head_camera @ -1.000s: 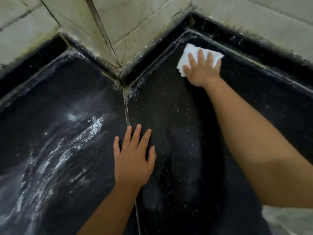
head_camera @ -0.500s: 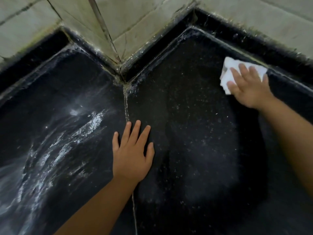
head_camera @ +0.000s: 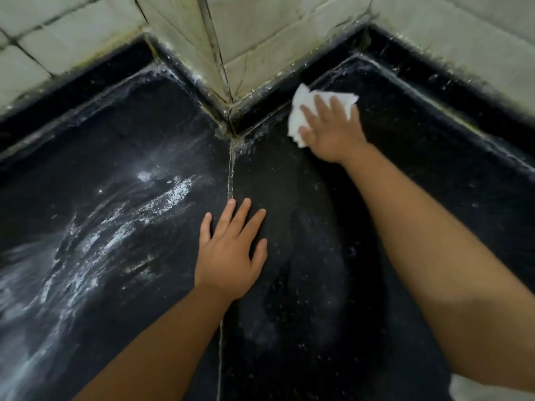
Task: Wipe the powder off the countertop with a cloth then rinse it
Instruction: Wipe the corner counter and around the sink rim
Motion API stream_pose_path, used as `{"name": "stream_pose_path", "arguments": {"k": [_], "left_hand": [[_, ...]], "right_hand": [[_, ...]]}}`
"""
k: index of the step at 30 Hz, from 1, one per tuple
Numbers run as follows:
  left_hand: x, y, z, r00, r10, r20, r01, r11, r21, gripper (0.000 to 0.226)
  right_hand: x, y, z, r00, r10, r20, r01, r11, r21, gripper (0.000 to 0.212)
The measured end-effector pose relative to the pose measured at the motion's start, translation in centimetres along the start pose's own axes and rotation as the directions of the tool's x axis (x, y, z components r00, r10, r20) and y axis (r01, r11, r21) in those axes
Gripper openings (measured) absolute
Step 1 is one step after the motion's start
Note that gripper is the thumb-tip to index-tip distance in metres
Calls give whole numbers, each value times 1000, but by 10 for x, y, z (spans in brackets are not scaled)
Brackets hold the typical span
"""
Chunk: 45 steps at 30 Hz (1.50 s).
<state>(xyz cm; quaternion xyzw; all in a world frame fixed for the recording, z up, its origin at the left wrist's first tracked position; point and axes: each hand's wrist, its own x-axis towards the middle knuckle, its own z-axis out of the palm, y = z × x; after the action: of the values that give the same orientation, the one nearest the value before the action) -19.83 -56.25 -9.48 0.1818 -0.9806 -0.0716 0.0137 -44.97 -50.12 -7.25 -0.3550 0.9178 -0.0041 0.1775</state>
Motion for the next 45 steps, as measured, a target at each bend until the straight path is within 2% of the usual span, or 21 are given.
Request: {"name": "stream_pose_path", "arguments": {"k": [4,6,8,10,12,13,15,17,21,24,27,31,33,36,38,40,42,43,45], "left_hand": [[-1,1,0,1000,-4,12,4,1000,-2,49],[-1,0,0,1000,11,-11,-10,1000,25,48],[-1,1,1,999,23,-34,-21,999,38,47],[-1,1,1,998,24,-54,-23,999,35,47],[0,-1,3,997,31,-65,-29,999,26,47],[0,-2,3,997,27,-71,-26,999,18,47],[-1,-2,3,997,18,-71,-18,1000,-5,47],[0,-1,2,998,11,-59,-12,1000,-25,47],[-1,1,0,1000,5,-13,-5,1000,-25,48],[0,3,-5,999,-29,42,32,996,-81,57],[-3,3,-6,998,-51,41,57,987,-151,72],[-4,3,-9,994,-109,-16,103,969,-224,73],[-4,3,-8,995,-102,-6,99,973,-210,72],[-4,3,-6,997,-76,-15,72,979,-188,69],[-4,4,-9,997,-79,-18,74,977,-199,62],[-5,4,-10,997,-82,12,83,976,-203,50],[-5,3,-10,996,-77,39,83,978,-190,43],[-5,3,-10,996,-80,38,85,978,-189,43],[-5,3,-10,996,-83,19,85,978,-193,42]], "right_hand": [[-68,-16,28,979,-196,52,198,980,-34,55],[-115,4,38,960,-275,51,277,960,-46,76],[-142,39,41,981,-191,41,192,981,-13,99],[-135,76,35,999,-10,32,10,1000,-4,85],[-110,100,21,982,189,17,-189,982,15,59],[-93,103,14,968,252,-8,-251,967,45,55],[-58,98,3,945,324,-44,-318,943,95,54],[-27,80,-1,941,334,-57,-327,939,108,54],[-4,18,3,988,149,-42,-146,987,60,53],[-26,-24,20,1000,-22,-22,21,1000,-21,52],[-72,-45,35,991,-135,26,136,990,-39,52],[-156,-39,67,965,-261,-5,260,963,-78,66],[-205,-24,87,954,-297,-49,291,952,-93,54],[-261,3,101,958,-287,-2,286,955,-72,49],[-265,23,95,975,-223,3,223,972,-77,52],[-245,35,81,997,-75,-30,72,992,-103,60],[-213,34,66,990,124,-68,-126,992,-30,68],[-196,30,63,977,208,-44,-207,978,30,63],[-166,5,58,966,257,5,-257,964,70,54]]}}
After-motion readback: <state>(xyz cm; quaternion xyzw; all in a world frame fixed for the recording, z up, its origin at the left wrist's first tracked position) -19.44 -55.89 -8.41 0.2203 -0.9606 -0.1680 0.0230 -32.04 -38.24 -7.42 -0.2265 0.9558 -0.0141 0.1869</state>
